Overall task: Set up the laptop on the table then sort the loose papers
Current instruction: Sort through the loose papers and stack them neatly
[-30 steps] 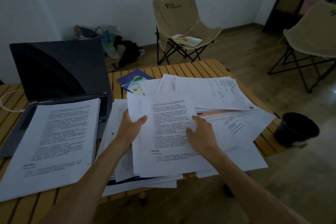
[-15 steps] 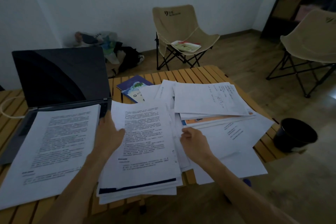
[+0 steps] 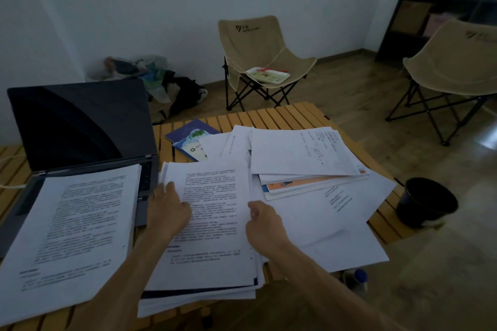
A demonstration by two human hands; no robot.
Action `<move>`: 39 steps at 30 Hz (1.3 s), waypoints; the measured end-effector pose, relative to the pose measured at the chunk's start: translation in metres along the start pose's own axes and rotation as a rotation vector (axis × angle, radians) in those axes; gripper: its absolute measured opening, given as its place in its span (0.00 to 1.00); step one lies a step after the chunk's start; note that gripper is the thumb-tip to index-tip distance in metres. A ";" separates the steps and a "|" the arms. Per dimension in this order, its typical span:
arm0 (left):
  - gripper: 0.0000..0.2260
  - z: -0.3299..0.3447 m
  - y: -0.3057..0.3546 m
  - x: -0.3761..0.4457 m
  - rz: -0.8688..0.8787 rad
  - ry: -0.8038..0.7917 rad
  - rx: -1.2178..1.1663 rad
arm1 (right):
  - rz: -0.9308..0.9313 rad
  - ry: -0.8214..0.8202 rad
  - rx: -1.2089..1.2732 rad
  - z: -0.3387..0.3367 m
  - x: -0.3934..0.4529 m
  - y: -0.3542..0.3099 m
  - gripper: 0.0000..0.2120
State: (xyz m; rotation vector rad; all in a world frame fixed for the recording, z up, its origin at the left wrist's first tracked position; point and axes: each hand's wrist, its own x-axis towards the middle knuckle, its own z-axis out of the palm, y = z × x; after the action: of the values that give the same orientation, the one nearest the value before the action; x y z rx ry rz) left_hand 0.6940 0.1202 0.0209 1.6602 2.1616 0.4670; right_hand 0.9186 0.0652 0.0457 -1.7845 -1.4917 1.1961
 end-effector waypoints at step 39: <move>0.35 0.045 0.043 -0.013 0.383 0.161 -0.068 | -0.549 0.291 -0.506 -0.107 0.064 0.026 0.08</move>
State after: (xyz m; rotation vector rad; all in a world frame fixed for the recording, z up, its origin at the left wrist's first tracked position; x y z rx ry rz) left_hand 0.7546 0.1202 0.0031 2.0664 1.9053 0.7958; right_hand 1.0243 0.1350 0.0558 -1.5772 -2.0318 0.2914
